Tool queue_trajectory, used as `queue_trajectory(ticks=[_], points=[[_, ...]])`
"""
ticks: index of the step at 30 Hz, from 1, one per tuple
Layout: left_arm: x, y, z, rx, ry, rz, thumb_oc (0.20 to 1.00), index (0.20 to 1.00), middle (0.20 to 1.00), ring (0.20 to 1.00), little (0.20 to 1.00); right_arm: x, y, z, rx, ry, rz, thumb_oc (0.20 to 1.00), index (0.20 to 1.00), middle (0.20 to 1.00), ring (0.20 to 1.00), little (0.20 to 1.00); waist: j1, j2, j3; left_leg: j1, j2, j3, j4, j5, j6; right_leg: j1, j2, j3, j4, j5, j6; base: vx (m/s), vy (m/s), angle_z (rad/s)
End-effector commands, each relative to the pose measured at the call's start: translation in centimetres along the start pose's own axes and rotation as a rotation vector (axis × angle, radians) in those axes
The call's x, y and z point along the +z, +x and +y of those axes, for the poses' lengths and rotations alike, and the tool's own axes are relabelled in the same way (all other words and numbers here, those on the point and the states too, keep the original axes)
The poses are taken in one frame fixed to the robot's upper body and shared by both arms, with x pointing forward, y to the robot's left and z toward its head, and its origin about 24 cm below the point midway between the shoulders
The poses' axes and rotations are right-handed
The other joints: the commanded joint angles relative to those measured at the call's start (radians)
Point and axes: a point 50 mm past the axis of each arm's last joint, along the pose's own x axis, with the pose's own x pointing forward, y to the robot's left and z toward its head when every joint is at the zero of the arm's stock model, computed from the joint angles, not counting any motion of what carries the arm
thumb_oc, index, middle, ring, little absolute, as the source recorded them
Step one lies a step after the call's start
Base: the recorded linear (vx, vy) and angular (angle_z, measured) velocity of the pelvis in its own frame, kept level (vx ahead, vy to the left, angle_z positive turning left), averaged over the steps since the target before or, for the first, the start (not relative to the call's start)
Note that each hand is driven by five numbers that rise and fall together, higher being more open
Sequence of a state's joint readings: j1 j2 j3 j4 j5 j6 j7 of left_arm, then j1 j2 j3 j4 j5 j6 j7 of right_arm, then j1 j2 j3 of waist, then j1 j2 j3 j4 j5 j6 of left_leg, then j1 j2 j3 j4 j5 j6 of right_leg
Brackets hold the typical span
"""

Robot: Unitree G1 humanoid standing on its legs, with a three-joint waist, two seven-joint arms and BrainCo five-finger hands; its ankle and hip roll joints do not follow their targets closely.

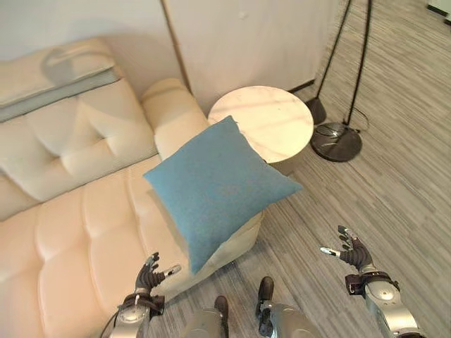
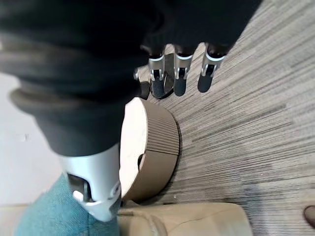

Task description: Pick up all the scattered cushions and arrange them neatly on the sofa.

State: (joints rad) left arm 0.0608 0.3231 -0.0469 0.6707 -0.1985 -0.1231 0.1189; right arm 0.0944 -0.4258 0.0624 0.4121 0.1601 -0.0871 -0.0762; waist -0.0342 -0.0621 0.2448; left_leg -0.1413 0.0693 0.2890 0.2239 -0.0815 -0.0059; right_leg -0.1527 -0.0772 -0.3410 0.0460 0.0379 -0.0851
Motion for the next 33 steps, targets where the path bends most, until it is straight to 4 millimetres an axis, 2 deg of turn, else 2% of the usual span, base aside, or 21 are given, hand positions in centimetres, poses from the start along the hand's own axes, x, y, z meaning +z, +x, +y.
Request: queue_trajectory(ticks=[1,5,6,7,8,12,14,18,19,20,21,22,23,24,29,32,33], points=[[0.7,-0.4,2.1,0.035,0.037,-0.059,1.000,1.000,1.000,1.000,1.000,2.1,-0.3,-2.6,-0.063,-0.045,-0.111,1.000,1.000,1.000,1.000,1.000,-0.007,0.011,-0.065,-0.016,0.040,-0.010,0.010,-0.002,-0.059,0.094,-0.030,0.082,0.019,-0.108,0.157,0.15,0.013,0.25],[0.8,-0.6,2.9,0.056,0.030,-0.067,1.000,1.000,1.000,1.000,1.000,6.3,0.1,-3.5,-0.065,-0.132,-0.276,1.000,1.000,1.000,1.000,1.000,0.013,-0.002,-0.082,0.034,0.023,-0.014,-0.051,-0.004,-0.052,0.125,-0.023,0.083,0.011,-0.111,0.162,0.16,0.019,-0.21],[0.8,-0.6,2.9,0.056,0.030,-0.067,1.000,1.000,1.000,1.000,1.000,6.3,0.1,-3.5,-0.065,-0.132,-0.276,1.000,1.000,1.000,1.000,1.000,0.013,-0.002,-0.081,0.034,0.023,-0.014,-0.051,-0.004,-0.052,0.125,-0.023,0.083,0.011,-0.111,0.162,0.13,0.011,-0.15],[1.3,-0.5,3.3,0.069,0.023,-0.083,1.000,1.000,1.000,1.000,1.000,8.6,0.5,-3.6,-0.057,-0.167,-0.353,1.000,1.000,1.000,1.000,1.000,0.029,-0.011,-0.084,0.047,0.017,-0.014,-0.073,-0.003,-0.048,0.131,-0.022,0.086,0.006,-0.115,0.163,0.11,0.001,0.00],[1.8,-0.2,3.4,0.073,0.010,-0.101,1.000,1.000,1.000,1.000,1.000,9.7,0.8,-3.6,-0.047,-0.187,-0.387,1.000,1.000,1.000,1.000,1.000,0.039,-0.017,-0.084,0.053,0.014,-0.014,-0.090,0.000,-0.047,0.129,-0.020,0.087,0.003,-0.117,0.164,0.13,0.006,0.04],[3.5,0.4,3.5,0.085,-0.039,-0.154,1.000,1.000,1.000,1.000,1.000,12.8,2.2,-3.1,-0.002,-0.249,-0.457,1.000,1.000,1.000,1.000,1.000,0.070,-0.033,-0.075,0.050,0.003,-0.021,-0.129,0.012,-0.044,0.113,-0.016,0.092,-0.003,-0.112,0.167,0.04,-0.018,-0.07],[4.0,0.6,3.3,0.081,-0.061,-0.168,1.000,1.000,1.000,1.000,1.000,13.6,2.7,-2.8,0.013,-0.259,-0.471,1.000,1.000,1.000,1.000,1.000,0.077,-0.037,-0.070,0.040,0.002,-0.027,-0.134,0.017,-0.044,0.098,-0.015,0.093,-0.003,-0.110,0.168,-0.04,-0.023,0.03],[7.8,2.1,1.0,0.029,-0.159,-0.269,1.000,1.000,1.000,1.000,1.000,17.3,5.8,-1.1,0.062,-0.271,-0.471,1.000,1.000,1.000,1.000,1.000,0.114,-0.039,-0.037,-0.033,-0.009,-0.050,-0.188,0.064,-0.049,0.001,-0.010,0.096,-0.007,-0.084,0.170,-0.11,-0.021,0.12],[7.9,2.2,1.0,0.030,-0.161,-0.270,1.000,1.000,1.000,1.000,1.000,17.4,5.8,-1.1,0.062,-0.272,-0.473,1.000,1.000,1.000,1.000,1.000,0.112,-0.039,-0.037,-0.035,-0.009,-0.050,-0.188,0.065,-0.049,0.000,-0.010,0.096,-0.007,-0.084,0.170,-0.12,-0.008,0.25],[10.3,2.9,0.1,0.011,-0.191,-0.331,1.000,1.000,1.000,1.000,1.000,20.5,7.0,-0.8,0.052,-0.268,-0.501,1.000,1.000,1.000,1.000,1.000,0.123,-0.036,-0.017,-0.067,-0.013,-0.059,-0.210,0.091,-0.053,-0.046,-0.007,0.100,-0.004,-0.071,0.171,-0.11,0.001,0.22],[11.7,3.3,-0.4,0.002,-0.207,-0.360,1.000,1.000,1.000,1.000,1.000,22.0,7.6,-0.5,0.047,-0.271,-0.511,1.000,1.000,1.000,1.000,1.000,0.127,-0.033,-0.009,-0.081,-0.015,-0.063,-0.224,0.106,-0.055,-0.065,-0.005,0.102,-0.002,-0.067,0.169,-0.11,0.001,0.19],[11.7,3.3,-0.4,0.003,-0.209,-0.361,1.000,1.000,1.000,1.000,1.000,22.1,7.6,-0.5,0.048,-0.271,-0.514,1.000,1.000,1.000,1.000,1.000,0.125,-0.033,-0.008,-0.082,-0.015,-0.064,-0.225,0.106,-0.055,-0.066,-0.005,0.102,-0.001,-0.067,0.169,-0.07,0.015,0.08],[14.7,4.1,-1.8,-0.025,-0.239,-0.415,1.000,1.000,1.000,1.000,1.000,25.2,8.3,0.1,0.034,-0.276,-0.538,1.000,1.000,1.000,1.000,1.000,0.129,-0.025,0.004,-0.104,-0.017,-0.073,-0.251,0.133,-0.062,-0.098,-0.003,0.105,0.001,-0.058,0.171,-0.07,0.010,0.09],[16.6,4.5,-2.9,-0.047,-0.257,-0.441,1.000,1.000,1.000,1.000,1.000,26.9,8.7,0.8,0.035,-0.296,-0.549,1.000,1.000,1.000,1.000,1.000,0.131,-0.019,0.019,-0.114,-0.016,-0.078,-0.267,0.150,-0.067,-0.113,-0.001,0.104,0.002,-0.054,0.172,-0.09,0.006,0.07],[23.7,4.4,-7.6,-0.147,-0.259,-0.559,1.000,1.000,1.000,1.000,1.000,31.3,8.6,5.2,0.084,-0.330,-0.593,1.000,1.000,1.000,1.000,1.000,0.135,-0.002,0.058,-0.153,-0.014,-0.103,-0.300,0.190,-0.081,-0.155,0.000,0.096,-0.001,-0.042,0.177,-0.05,-0.020,0.11],[25.9,3.7,-9.6,-0.194,-0.278,-0.593,1.000,1.000,1.000,1.000,1.000,32.5,7.6,8.3,0.157,-0.337,-0.652,1.000,1.000,1.000,1.000,1.000,0.130,0.004,0.074,-0.170,-0.014,-0.111,-0.304,0.201,-0.085,-0.172,-0.001,0.093,0.000,-0.036,0.179,-0.04,-0.002,0.04],[25.9,3.7,-9.6,-0.194,-0.278,-0.593,1.000,1.000,1.000,1.000,1.000,32.5,7.6,8.3,0.156,-0.337,-0.653,1.000,1.000,1.000,1.000,1.000,0.130,0.005,0.074,-0.171,-0.014,-0.111,-0.304,0.201,-0.085,-0.173,-0.001,0.093,0.000,-0.036,0.179,0.00,0.000,0.00]])
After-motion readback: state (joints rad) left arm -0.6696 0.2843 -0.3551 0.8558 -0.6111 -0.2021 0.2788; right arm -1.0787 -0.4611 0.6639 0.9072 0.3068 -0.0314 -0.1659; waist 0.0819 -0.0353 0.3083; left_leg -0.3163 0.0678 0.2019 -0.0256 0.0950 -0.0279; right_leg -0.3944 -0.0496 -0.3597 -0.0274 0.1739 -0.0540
